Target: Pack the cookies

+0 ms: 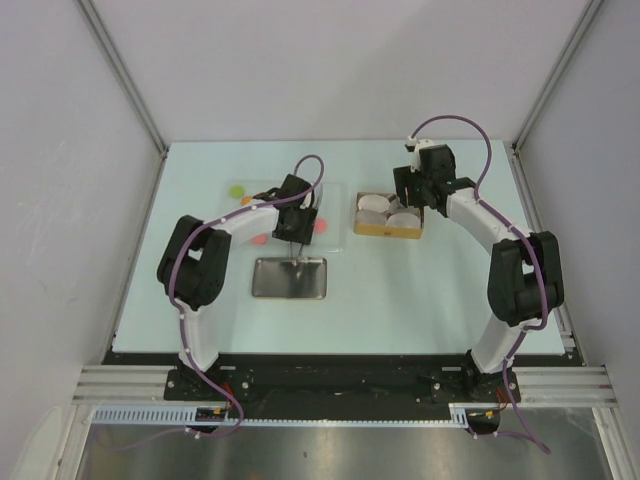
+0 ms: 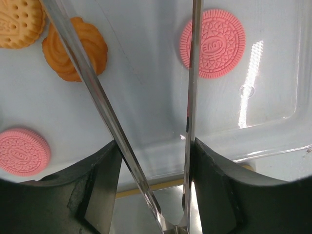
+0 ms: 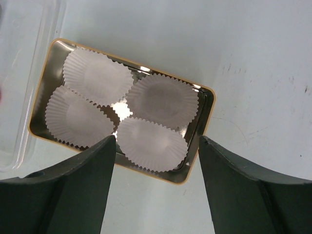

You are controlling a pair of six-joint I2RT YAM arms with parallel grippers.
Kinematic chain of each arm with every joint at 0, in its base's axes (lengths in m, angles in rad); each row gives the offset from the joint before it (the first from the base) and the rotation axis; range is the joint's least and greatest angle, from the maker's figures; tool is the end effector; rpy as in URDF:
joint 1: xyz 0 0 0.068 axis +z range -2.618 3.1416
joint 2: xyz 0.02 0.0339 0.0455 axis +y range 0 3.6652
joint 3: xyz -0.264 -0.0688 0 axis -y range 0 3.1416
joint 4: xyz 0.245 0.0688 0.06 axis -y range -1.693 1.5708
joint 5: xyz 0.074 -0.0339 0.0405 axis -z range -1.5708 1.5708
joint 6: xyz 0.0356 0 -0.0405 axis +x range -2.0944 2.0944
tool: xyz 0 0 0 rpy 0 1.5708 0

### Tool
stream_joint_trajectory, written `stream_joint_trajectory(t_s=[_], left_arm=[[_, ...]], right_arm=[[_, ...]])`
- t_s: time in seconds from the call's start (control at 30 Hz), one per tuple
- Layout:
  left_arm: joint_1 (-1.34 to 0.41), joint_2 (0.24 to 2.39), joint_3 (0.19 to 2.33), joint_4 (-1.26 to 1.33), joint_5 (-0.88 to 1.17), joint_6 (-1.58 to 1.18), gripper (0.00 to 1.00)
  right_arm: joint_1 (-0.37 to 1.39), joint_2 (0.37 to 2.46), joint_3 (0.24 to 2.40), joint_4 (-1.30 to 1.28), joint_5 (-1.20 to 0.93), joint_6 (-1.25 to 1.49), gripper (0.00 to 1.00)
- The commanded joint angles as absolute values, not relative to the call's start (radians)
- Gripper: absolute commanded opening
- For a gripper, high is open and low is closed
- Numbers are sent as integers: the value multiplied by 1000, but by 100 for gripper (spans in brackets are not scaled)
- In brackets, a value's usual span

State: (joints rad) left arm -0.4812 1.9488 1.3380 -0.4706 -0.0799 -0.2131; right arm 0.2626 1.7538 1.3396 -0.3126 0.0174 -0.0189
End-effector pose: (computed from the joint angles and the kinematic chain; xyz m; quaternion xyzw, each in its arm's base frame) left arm 0.3595 -0.1845 0.1709 0.1200 0.9620 -0.0459 0.2408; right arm 0.3849 0.1028 0.2566 -0.1244 0.9037 0.0419 0.4075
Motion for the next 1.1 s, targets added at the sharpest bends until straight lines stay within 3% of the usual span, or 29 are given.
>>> stream_joint_trajectory(t_s=[0.0,0.5,0.87,1.07], left_arm=[[-476,1948,1384,-465,-101,-233,61],[-477,1836,1339,-434,-144,-144,48],[-450,1675,1324,-506,-16,-15,47],[-407,1628,1292,-523,54,55,41]], right_arm=[[265,1735,1339,-275,11,-18,73],[259,1717,1335,-279,-14,-21,72],[256,1698,1330,-281,-26,-20,72],[252,1692,1315,-273,-35,-17,72]])
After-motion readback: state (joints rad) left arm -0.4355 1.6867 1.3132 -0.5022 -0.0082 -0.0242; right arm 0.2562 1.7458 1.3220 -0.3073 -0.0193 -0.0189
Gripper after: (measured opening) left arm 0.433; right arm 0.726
